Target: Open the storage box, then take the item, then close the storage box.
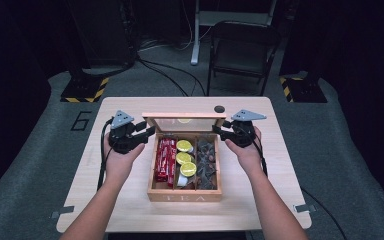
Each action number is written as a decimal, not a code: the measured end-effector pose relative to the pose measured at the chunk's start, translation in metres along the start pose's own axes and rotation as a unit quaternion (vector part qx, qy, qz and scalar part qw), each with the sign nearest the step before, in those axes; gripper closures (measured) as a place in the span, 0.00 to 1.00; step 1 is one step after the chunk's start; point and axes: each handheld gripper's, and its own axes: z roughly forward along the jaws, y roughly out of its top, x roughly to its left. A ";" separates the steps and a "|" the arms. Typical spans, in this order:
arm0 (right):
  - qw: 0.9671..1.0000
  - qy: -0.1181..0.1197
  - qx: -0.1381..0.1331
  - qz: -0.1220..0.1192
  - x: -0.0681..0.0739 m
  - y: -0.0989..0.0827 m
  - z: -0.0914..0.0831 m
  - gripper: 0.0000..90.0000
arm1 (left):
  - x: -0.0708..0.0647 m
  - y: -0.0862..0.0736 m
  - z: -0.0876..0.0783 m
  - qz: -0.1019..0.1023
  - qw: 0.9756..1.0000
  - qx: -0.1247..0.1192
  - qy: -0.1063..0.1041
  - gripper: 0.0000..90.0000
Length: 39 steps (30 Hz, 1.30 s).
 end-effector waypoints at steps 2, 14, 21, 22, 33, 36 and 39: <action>1.000 0.000 0.000 0.000 0.000 0.000 0.000 0.63 | 0.000 -0.004 0.001 -0.003 1.000 0.001 -0.002 0.63; 1.000 0.001 0.002 0.000 -0.001 0.001 0.001 0.63 | -0.005 -0.029 0.013 -0.021 1.000 0.020 -0.010 0.61; 1.000 0.001 0.001 0.000 -0.001 0.001 0.001 0.63 | -0.009 -0.036 0.019 -0.020 0.999 0.029 -0.015 0.62; 1.000 0.001 0.001 0.000 -0.001 0.001 0.001 0.63 | -0.010 -0.038 0.020 -0.020 0.999 0.031 -0.016 0.62; 1.000 0.003 0.001 0.001 -0.001 0.001 0.001 0.63 | -0.020 -0.055 0.032 -0.034 0.998 0.047 -0.023 0.64; 1.000 0.002 0.001 0.002 -0.001 0.001 0.001 0.63 | -0.022 -0.059 0.035 -0.037 0.998 0.052 -0.024 0.65; 1.000 0.002 0.000 0.003 -0.001 0.001 0.001 0.63 | -0.026 -0.065 0.038 -0.044 0.997 0.055 -0.019 0.67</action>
